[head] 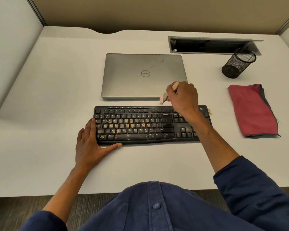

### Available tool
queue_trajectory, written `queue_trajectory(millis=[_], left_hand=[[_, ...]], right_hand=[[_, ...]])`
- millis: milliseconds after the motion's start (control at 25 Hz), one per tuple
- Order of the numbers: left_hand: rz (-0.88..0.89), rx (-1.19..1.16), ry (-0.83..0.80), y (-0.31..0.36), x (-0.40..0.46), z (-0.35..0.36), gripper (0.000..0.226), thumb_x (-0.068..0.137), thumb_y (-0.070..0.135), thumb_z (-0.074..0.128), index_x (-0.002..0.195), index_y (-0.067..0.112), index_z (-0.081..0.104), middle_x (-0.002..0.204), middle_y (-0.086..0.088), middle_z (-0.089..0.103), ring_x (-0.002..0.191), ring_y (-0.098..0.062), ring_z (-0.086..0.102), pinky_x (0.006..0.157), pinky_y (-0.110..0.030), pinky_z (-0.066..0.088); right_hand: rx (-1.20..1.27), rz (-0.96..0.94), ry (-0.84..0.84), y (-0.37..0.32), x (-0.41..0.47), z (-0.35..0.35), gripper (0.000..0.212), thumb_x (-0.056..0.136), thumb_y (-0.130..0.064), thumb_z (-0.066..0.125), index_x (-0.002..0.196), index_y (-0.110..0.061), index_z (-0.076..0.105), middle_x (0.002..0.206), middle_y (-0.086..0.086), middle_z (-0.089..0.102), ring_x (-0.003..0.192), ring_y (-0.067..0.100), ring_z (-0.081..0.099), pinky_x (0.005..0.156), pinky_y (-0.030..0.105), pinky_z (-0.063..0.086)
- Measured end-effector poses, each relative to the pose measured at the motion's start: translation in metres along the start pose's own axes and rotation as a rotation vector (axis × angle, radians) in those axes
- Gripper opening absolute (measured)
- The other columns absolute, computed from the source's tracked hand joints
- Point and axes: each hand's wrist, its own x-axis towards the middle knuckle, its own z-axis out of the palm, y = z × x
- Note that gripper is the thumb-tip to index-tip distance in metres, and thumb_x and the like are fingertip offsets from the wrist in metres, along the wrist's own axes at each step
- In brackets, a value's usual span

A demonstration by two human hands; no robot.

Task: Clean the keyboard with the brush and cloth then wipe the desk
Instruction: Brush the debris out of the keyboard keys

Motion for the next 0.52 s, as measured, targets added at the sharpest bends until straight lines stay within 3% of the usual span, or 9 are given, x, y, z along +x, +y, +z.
queue_trajectory(millis=[120,200,320,520], left_hand=[[0.007,0.005,-0.008,-0.001,0.001,-0.001,0.130,0.058,0.094,0.053,0.156,0.016,0.020,0.161,-0.004,0.029,0.142,-0.026,0.031,0.119,-0.048,0.026],[0.005,0.004,-0.007,-0.001,0.001,0.000,0.130,0.057,0.094,0.053,0.156,0.016,0.020,0.161,-0.003,0.029,0.141,-0.026,0.031,0.119,-0.048,0.028],[0.000,0.001,-0.008,-0.001,0.001,0.000,0.129,0.058,0.093,0.054,0.156,0.017,0.020,0.161,-0.003,0.029,0.140,-0.027,0.031,0.118,-0.048,0.028],[0.008,0.004,-0.010,-0.002,0.001,0.000,0.128,0.059,0.091,0.056,0.156,0.017,0.019,0.161,-0.003,0.028,0.142,-0.026,0.031,0.119,-0.048,0.027]], right_hand=[[0.159,-0.052,-0.116,-0.012,-0.009,0.009,0.024,0.099,-0.028,0.056,0.101,-0.015,0.075,0.073,-0.003,0.074,0.066,0.013,0.070,0.064,0.027,0.054],[0.083,-0.081,-0.174,-0.010,-0.015,0.015,0.024,0.099,-0.030,0.055,0.101,-0.018,0.076,0.074,-0.004,0.074,0.069,0.012,0.069,0.064,0.026,0.052],[-0.066,-0.045,-0.128,0.002,-0.015,0.010,0.028,0.100,-0.034,0.051,0.102,-0.020,0.075,0.077,-0.004,0.074,0.071,0.014,0.067,0.059,0.024,0.045],[-0.136,0.146,-0.057,0.038,0.000,-0.023,0.028,0.097,-0.031,0.053,0.099,-0.013,0.074,0.084,0.003,0.072,0.074,0.021,0.064,0.065,0.028,0.042]])
